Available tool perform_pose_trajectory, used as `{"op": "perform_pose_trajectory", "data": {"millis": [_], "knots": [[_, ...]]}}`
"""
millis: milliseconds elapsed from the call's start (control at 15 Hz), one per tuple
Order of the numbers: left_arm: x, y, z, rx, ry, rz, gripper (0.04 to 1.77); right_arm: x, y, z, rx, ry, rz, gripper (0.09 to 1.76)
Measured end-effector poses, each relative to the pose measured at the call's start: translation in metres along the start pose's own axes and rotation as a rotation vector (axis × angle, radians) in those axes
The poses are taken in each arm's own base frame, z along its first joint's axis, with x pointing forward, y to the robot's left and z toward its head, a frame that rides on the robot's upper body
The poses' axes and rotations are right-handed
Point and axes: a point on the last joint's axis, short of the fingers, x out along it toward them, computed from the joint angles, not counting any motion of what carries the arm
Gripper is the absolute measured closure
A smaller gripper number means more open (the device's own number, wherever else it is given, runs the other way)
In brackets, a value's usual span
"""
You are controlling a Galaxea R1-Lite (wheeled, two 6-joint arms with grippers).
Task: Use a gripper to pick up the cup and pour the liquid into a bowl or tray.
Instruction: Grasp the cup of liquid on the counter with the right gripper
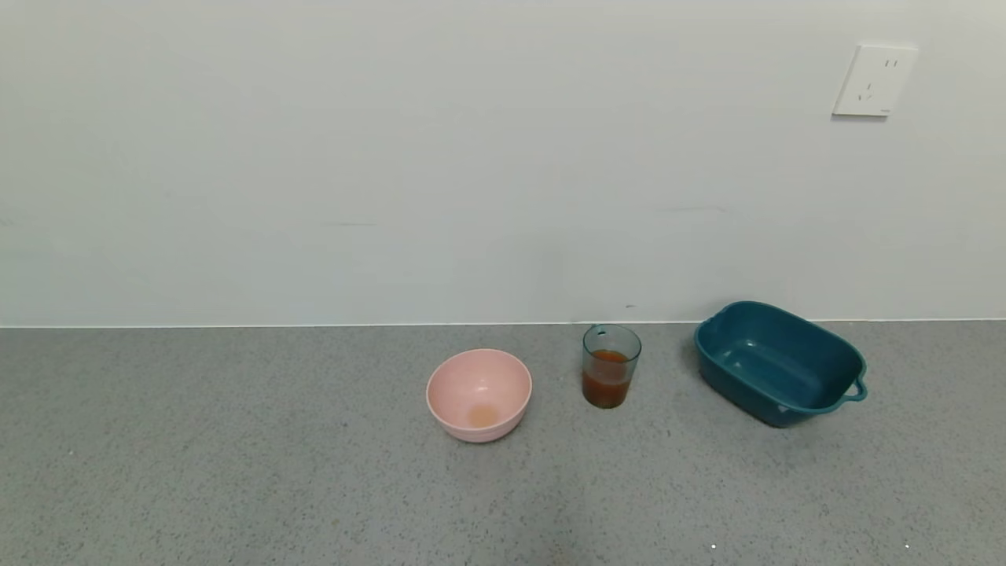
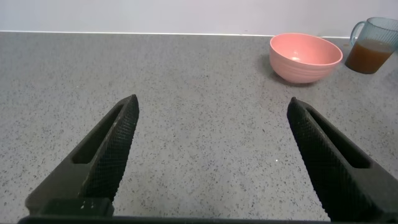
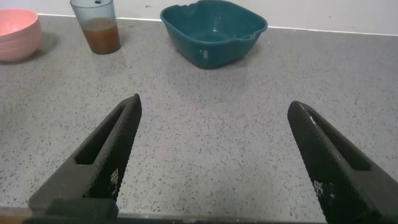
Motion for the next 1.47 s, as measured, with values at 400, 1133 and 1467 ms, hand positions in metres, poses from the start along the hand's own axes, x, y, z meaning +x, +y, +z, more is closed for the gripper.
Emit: {"op": "perform_pose_trajectory", "data": {"millis": [400, 1133, 1467], "knots": [[0.0, 0.0, 0.0, 0.0, 0.0, 0.0, 0.09, -0.002, 0.0, 0.008, -0.017, -0.035, 0.004, 0.14], [0.0, 0.0, 0.0, 0.0, 0.0, 0.0, 0.09, 0.032, 0.0, 0.12, -0.083, -0.011, 0.064, 0.14], [0.0, 0.0, 0.0, 0.0, 0.0, 0.0, 0.09, 0.103, 0.005, 0.158, -0.069, 0.131, 0.185, 0.14]]}}
